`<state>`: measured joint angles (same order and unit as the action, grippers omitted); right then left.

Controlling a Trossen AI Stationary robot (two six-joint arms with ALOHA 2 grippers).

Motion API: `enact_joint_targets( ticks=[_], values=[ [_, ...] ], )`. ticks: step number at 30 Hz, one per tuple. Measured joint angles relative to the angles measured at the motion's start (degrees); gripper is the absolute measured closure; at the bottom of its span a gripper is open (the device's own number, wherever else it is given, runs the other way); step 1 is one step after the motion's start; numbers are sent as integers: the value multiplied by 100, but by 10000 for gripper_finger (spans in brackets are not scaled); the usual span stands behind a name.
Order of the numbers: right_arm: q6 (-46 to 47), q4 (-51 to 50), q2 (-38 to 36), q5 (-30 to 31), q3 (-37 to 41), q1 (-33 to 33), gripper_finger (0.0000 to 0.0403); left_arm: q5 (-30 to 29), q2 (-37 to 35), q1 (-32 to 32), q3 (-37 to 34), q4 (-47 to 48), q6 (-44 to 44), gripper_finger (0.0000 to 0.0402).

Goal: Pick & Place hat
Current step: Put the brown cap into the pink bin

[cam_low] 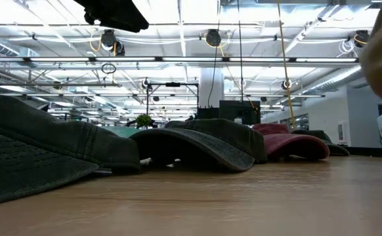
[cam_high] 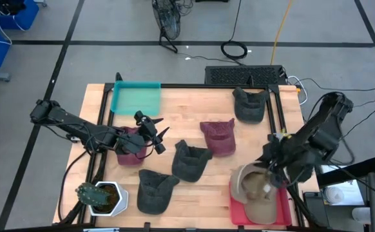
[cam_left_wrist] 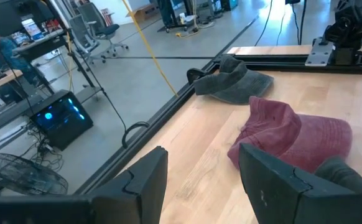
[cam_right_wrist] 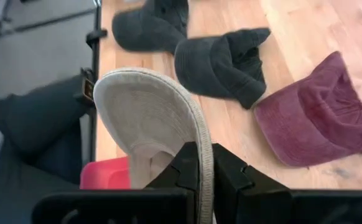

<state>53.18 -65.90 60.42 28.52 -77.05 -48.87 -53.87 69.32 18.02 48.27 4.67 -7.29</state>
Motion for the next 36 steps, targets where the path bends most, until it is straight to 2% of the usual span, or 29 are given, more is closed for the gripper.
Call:
enact_joint_targets(
  ticks=[6, 10, 13, 18, 29, 36],
  values=[
    [259, -474, -162, -7, -598, 1, 390, 0, 0, 0, 0, 6, 67, 202],
    [312, -481, -59, -55, -608, 1, 390, -2, -1, 0, 0, 10, 79, 202],
    [362, -671, 116, -317, -603, 1, 390, -2, 0, 0, 0, 22, 53, 202],
    [1107, -1162, 364, -337, -599, -28, 390, 44, 0, 0, 0, 35, 7, 202],
    [1616, -1157, 1121, -135, -595, -519, 390, 131, 0, 0, 0, 31, 0, 202],
    [2260, -1176, 1552, 6, -592, -962, 390, 138, 0, 0, 0, 30, -10, 202]
  ],
)
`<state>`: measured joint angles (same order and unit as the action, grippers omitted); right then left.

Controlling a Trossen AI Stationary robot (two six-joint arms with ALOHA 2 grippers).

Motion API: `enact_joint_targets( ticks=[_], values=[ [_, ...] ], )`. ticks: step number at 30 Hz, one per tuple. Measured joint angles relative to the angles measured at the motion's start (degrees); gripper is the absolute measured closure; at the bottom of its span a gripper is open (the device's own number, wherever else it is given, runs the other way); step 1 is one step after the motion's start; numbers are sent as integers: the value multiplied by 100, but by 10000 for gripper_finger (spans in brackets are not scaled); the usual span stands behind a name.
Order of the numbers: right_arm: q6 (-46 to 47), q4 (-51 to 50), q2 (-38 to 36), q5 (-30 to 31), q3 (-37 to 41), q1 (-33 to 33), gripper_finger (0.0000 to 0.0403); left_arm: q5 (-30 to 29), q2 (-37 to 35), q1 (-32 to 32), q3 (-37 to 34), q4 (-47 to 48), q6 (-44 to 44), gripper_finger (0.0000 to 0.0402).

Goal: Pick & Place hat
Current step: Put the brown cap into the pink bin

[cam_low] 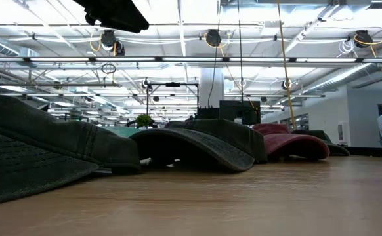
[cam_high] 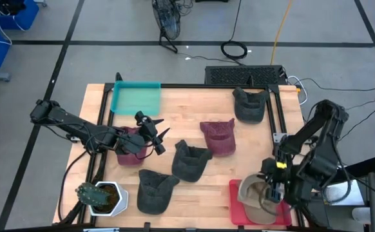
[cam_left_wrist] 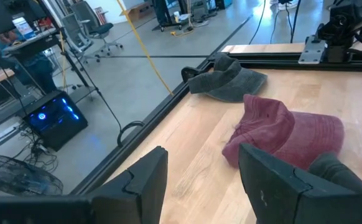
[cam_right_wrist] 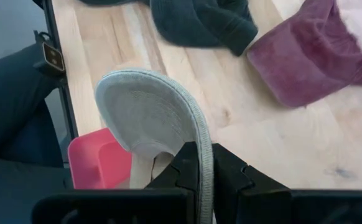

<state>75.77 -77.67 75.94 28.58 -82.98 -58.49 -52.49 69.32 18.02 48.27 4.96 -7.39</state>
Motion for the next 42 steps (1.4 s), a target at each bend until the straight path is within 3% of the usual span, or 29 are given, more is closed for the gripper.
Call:
enact_joint_targets(
  ticks=[15, 21, 27, 37, 42],
  values=[
    [1382, 27, 1315, -30, 0, -750, 385, 151, 0, 0, 0, -84, -31, 202],
    [1423, -20, 1524, -581, 0, -770, 383, 153, -2, 0, -2, -84, -31, 202],
    [1342, 13, 1524, -691, 0, -855, 393, 155, 0, 0, -2, -84, -5, 202],
    [1502, 710, 1524, -1094, 4, -1111, 319, 157, 0, 0, -2, -82, 80, 202],
    [1692, 1474, 1524, -1626, 7, -1155, 283, 157, -1, 0, -2, -78, 78, 202]
  ],
)
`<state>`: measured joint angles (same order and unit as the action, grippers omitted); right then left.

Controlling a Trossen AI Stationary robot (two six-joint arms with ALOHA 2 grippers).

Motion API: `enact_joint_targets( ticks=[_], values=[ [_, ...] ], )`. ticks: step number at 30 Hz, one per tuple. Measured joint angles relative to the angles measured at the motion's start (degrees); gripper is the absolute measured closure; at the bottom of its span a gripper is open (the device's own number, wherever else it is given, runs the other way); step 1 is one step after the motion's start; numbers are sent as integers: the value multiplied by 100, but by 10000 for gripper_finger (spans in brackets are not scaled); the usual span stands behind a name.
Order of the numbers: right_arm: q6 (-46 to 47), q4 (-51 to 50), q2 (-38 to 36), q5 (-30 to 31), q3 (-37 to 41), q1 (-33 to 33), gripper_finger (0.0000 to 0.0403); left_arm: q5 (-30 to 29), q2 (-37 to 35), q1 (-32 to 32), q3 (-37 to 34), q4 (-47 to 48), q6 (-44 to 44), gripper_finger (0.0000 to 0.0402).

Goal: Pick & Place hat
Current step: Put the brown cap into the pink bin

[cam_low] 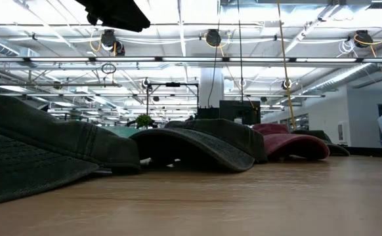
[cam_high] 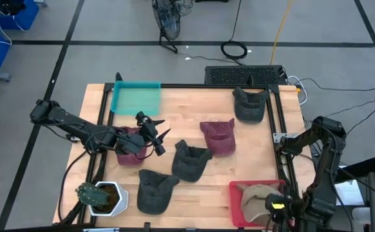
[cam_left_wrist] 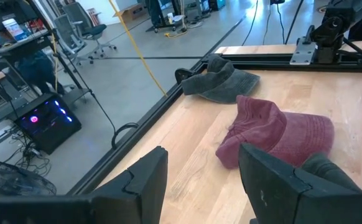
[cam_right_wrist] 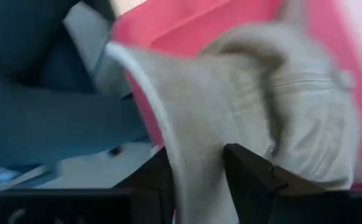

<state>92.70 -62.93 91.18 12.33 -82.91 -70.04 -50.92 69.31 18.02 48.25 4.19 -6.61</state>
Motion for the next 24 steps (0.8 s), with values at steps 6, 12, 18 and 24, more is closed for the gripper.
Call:
enact_joint_targets(
  ticks=[6, 12, 18, 24],
  values=[
    [233, 940, 0, -258, 0, -22, 265, 0, 1, 0, 0, 2, 0, 202],
    [417, 856, 0, -350, 0, -20, 267, 0, 1, 0, 0, 4, 4, 202],
    [708, 364, 0, -357, 0, -21, 257, 0, 1, 1, 0, 8, 4, 202],
    [774, 290, 0, -340, 0, -19, 208, 2, 1, 0, 0, 28, 7, 202]
  ],
)
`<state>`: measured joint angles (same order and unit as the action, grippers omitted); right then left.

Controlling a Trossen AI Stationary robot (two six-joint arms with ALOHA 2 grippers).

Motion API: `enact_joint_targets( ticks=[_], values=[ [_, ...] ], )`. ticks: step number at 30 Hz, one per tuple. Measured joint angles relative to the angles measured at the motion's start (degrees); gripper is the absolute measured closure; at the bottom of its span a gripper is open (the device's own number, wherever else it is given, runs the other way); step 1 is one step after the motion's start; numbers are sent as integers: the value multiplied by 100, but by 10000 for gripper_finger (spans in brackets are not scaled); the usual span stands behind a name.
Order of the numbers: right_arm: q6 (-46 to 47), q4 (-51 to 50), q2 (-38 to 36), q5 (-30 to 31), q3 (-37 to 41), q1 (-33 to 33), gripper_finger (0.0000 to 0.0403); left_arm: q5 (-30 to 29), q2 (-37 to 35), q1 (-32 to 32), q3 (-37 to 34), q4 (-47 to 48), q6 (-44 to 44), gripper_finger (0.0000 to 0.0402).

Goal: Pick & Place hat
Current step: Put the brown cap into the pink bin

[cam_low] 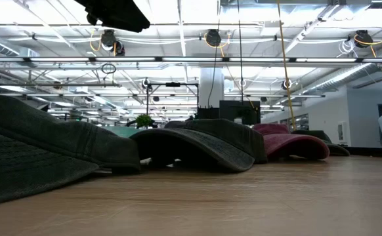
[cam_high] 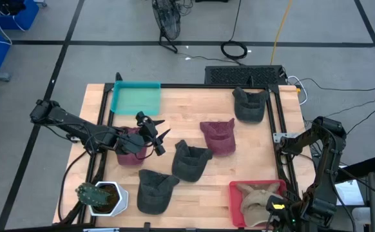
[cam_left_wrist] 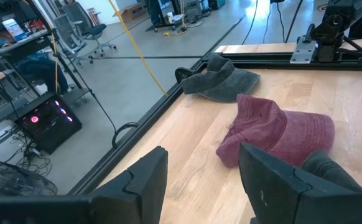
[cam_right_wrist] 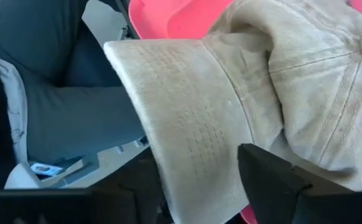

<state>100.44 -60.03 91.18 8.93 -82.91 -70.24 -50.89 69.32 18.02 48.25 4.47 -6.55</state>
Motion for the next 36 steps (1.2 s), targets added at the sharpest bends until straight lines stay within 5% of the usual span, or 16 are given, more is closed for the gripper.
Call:
enact_joint_targets(
  ticks=[8, 19, 36],
  values=[
    [585, 338, 0, -398, 0, 0, 140, 203, 0, 1, 0, -2, 4, 202],
    [855, 778, -2, -621, 0, 7, 132, 267, -1, 4, 0, -2, 22, 202],
    [511, -1785, -7, -227, 40, 307, 163, 263, 0, -7, 0, -17, 153, 202]
  ],
)
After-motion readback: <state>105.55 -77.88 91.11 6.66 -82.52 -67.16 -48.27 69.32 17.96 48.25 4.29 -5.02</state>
